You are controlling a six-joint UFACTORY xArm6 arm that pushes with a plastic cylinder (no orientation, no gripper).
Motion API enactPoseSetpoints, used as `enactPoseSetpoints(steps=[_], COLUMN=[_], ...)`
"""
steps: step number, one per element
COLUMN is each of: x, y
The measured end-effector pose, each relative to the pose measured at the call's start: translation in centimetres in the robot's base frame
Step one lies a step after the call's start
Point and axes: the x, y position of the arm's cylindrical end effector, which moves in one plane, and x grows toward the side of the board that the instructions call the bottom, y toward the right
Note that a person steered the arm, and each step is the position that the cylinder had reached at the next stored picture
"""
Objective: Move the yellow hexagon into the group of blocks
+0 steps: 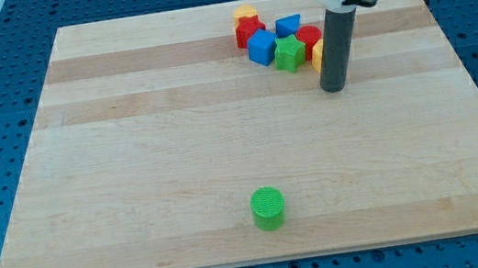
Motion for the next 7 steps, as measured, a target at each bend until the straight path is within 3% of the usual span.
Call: enactPoseSetpoints(steps=[1, 2, 3, 5, 7], x=[1.3, 5.0, 0.5, -0.9, -5.1], y=[0.0, 4.1, 5.2, 1.6, 0.8])
